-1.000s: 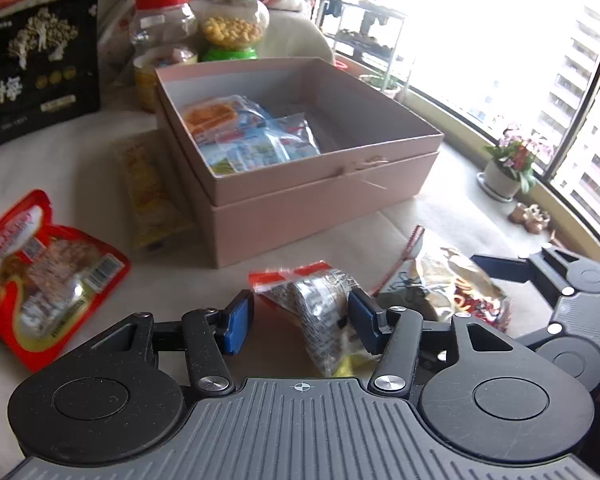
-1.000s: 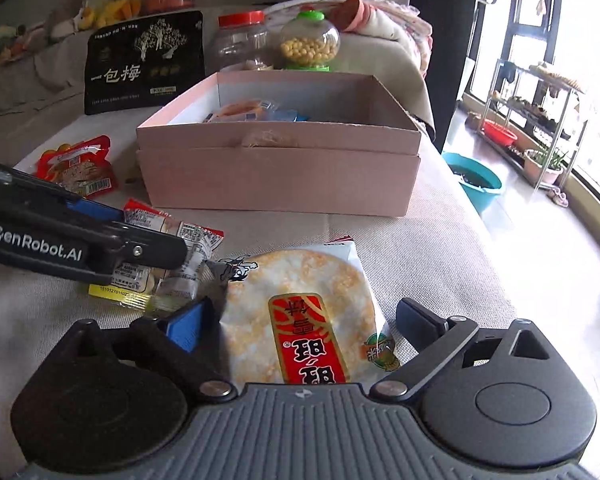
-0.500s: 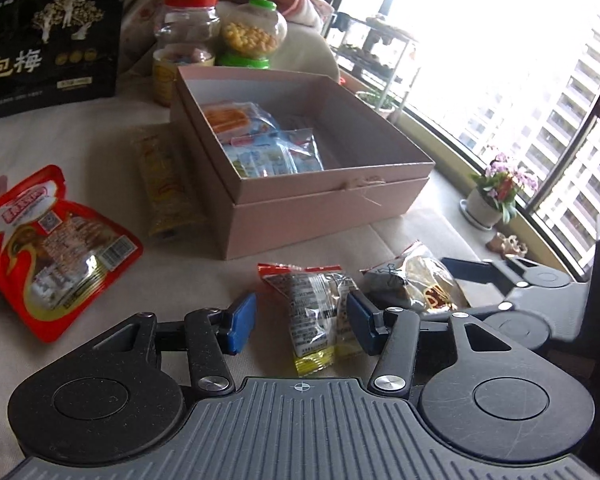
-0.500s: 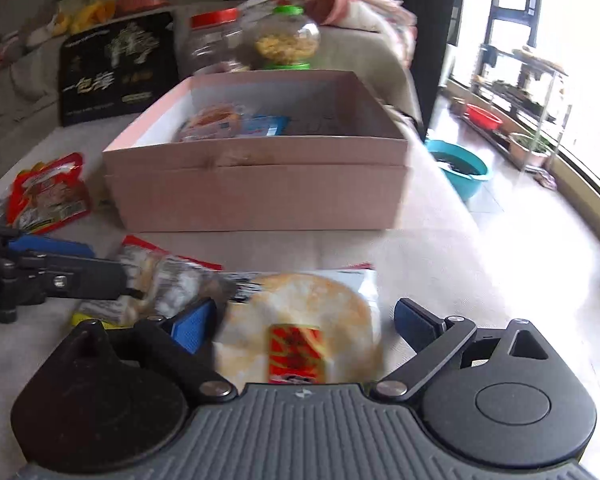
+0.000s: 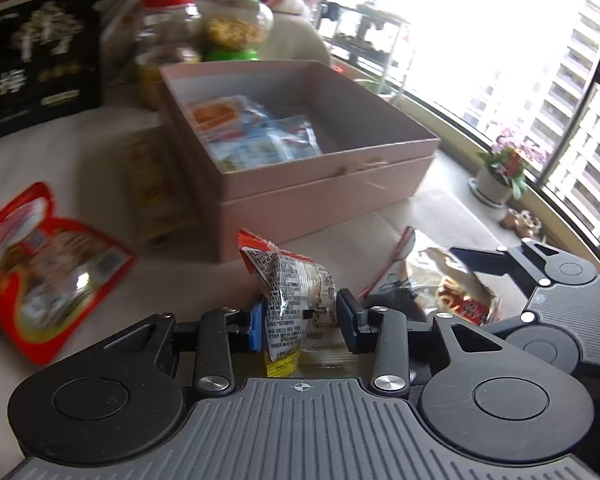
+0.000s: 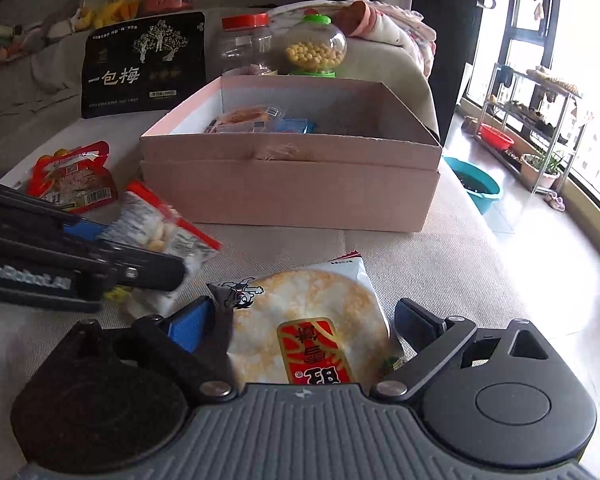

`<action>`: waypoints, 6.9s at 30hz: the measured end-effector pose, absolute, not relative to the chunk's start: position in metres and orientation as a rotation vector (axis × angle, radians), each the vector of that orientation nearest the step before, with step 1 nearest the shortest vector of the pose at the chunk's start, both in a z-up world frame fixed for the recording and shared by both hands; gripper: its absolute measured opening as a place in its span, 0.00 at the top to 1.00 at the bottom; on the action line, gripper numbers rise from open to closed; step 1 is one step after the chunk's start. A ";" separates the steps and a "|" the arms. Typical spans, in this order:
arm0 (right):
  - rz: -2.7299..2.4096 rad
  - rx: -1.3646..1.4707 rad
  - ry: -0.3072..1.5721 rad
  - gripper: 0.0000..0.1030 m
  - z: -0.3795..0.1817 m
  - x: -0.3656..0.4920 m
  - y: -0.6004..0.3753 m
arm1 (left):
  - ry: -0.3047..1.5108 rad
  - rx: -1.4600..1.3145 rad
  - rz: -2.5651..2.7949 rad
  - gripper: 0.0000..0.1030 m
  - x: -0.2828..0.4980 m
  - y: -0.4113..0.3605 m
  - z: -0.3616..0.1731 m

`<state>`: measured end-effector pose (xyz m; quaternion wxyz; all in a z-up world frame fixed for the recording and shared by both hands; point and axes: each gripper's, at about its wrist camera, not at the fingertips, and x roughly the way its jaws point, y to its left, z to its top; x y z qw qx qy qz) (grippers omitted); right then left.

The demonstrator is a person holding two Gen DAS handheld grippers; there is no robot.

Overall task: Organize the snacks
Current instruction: 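Lift both held snacks and move them toward the pink box, then open both tools over the pink box to drop the snack packet and rice cracker bag, then grasp the red candy packet with the left tool while the right tool reaches toward the red pouch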

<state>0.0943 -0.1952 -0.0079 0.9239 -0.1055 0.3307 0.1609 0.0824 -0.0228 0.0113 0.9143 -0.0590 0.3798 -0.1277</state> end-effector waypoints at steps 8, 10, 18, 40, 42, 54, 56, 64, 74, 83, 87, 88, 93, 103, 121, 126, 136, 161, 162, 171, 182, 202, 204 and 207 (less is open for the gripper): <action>0.341 -0.192 0.700 0.02 -0.008 0.099 -0.198 | 0.780 -0.187 -0.154 0.60 0.046 0.011 0.011; 0.343 -0.192 0.707 0.01 -0.008 0.101 -0.197 | 0.774 -0.223 -0.153 0.60 0.037 0.017 0.009; 0.336 -0.191 0.731 0.00 -0.007 0.101 -0.197 | 0.758 -0.295 -0.150 0.60 0.026 0.024 0.005; 0.562 -0.351 0.663 0.03 0.017 0.057 -0.176 | 0.745 -0.288 -0.151 0.60 0.021 0.022 0.002; 0.516 -0.382 0.624 0.03 0.017 0.063 -0.174 | 0.744 -0.286 -0.150 0.60 0.021 0.021 0.002; 0.537 -0.292 0.736 0.11 0.001 0.089 -0.174 | 0.740 -0.268 -0.142 0.60 0.020 0.019 0.002; 0.550 -0.309 0.725 0.21 0.004 0.081 -0.173 | 0.740 -0.264 -0.140 0.60 0.020 0.018 0.003; 0.556 -0.332 0.712 0.24 0.017 0.067 -0.184 | 0.753 -0.213 -0.175 0.66 0.016 0.007 0.012; 0.551 -0.283 0.517 0.24 0.098 0.052 -0.225 | 0.639 -0.181 -0.253 0.77 -0.007 -0.008 0.065; 0.465 -0.204 0.307 0.24 0.196 0.106 -0.238 | 0.519 -0.095 -0.295 0.78 0.041 -0.032 0.130; 0.422 -0.220 0.297 0.24 0.200 0.136 -0.235 | 0.524 -0.128 -0.329 0.78 0.076 -0.032 0.133; 0.412 -0.222 0.300 0.24 0.199 0.143 -0.234 | 0.521 -0.153 -0.338 0.78 0.088 -0.029 0.135; 0.381 -0.221 0.357 0.24 0.187 0.186 -0.230 | 0.541 -0.334 -0.388 0.78 0.166 -0.016 0.131; 0.457 -0.062 0.702 0.24 0.132 0.282 -0.201 | 0.694 -0.457 -0.349 0.75 0.219 -0.003 0.065; 0.503 -0.110 0.818 0.20 0.106 0.288 -0.109 | 0.602 -0.598 0.198 0.76 0.033 0.165 0.009; 0.654 -0.325 0.655 0.17 0.098 0.215 -0.035 | 0.588 -0.639 0.221 0.76 0.026 0.179 0.010; 0.856 -0.432 0.786 0.16 0.031 0.184 0.057 | 0.558 -0.681 0.241 0.75 0.002 0.204 0.004; 1.055 -0.468 0.835 0.48 0.041 0.136 0.087 | 0.574 -0.602 0.314 0.75 -0.024 0.215 0.009; 1.073 -0.482 0.824 0.54 0.043 0.128 0.080 | 0.571 -0.606 0.311 0.75 -0.024 0.215 0.009; 1.067 -0.600 0.775 0.64 0.022 0.063 0.000 | 0.579 -0.576 0.246 0.75 -0.014 0.199 0.016; 1.028 -0.522 0.613 0.16 0.041 0.095 -0.014 | 0.657 -0.467 0.211 0.75 -0.007 0.172 0.014; 0.927 -0.339 0.841 0.40 0.012 0.110 -0.049 | 0.715 -0.429 0.016 0.73 -0.024 0.138 0.007; 0.891 -0.347 0.830 0.41 0.013 0.104 -0.060 | 0.701 -0.434 0.028 0.73 -0.027 0.139 0.012; 0.852 -0.395 0.778 0.41 0.010 0.094 -0.069 | 0.688 -0.433 0.090 0.73 -0.039 0.143 0.023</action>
